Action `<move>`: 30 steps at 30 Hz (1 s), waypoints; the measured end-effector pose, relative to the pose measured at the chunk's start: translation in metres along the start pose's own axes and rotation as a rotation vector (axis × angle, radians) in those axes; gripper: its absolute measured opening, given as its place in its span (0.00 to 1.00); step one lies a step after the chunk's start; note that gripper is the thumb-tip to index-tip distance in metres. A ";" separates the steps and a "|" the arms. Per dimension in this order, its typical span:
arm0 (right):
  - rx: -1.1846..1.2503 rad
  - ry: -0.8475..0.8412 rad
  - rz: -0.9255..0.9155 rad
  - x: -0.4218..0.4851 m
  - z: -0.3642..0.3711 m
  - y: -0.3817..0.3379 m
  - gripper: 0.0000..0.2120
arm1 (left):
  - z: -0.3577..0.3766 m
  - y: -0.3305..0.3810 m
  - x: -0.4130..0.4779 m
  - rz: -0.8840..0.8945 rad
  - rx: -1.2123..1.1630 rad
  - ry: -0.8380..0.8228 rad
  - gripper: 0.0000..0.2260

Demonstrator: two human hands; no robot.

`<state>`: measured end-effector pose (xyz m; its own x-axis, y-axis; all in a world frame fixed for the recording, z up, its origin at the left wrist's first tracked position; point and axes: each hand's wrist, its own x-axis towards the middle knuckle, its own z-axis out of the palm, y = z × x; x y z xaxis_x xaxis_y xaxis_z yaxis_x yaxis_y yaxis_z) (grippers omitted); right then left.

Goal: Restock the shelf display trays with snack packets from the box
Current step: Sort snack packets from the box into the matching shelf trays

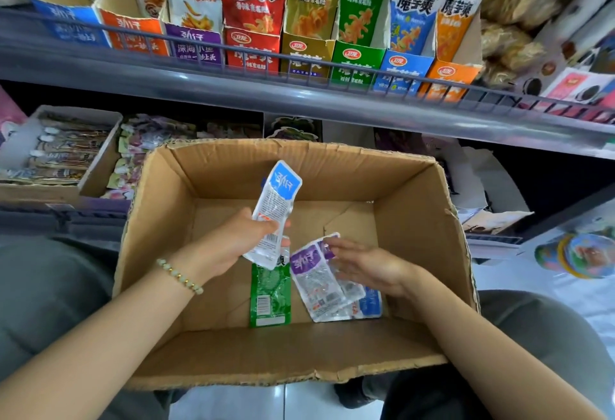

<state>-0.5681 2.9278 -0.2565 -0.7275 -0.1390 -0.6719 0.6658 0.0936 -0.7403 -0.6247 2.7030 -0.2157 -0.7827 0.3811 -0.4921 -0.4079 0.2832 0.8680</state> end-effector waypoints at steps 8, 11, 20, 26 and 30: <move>-0.844 0.267 0.223 0.009 -0.023 0.007 0.21 | -0.006 0.003 -0.006 -0.026 0.087 -0.004 0.10; -1.080 0.164 0.349 0.009 -0.016 0.010 0.29 | -0.001 0.006 -0.009 -0.023 0.032 -0.003 0.11; -0.616 0.353 -0.109 -0.016 -0.033 -0.024 0.15 | -0.005 0.011 -0.016 0.059 -0.227 -0.051 0.14; -0.251 0.290 -0.415 -0.074 -0.029 -0.083 0.09 | -0.011 0.011 -0.005 0.055 -0.142 0.028 0.19; -0.305 0.107 -0.508 -0.053 0.007 -0.085 0.05 | -0.002 0.020 -0.008 0.027 -0.051 -0.197 0.19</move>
<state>-0.5848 2.9209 -0.1573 -0.9653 -0.1420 -0.2189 0.1641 0.3220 -0.9324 -0.6275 2.7039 -0.1946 -0.6885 0.5543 -0.4678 -0.4150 0.2279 0.8808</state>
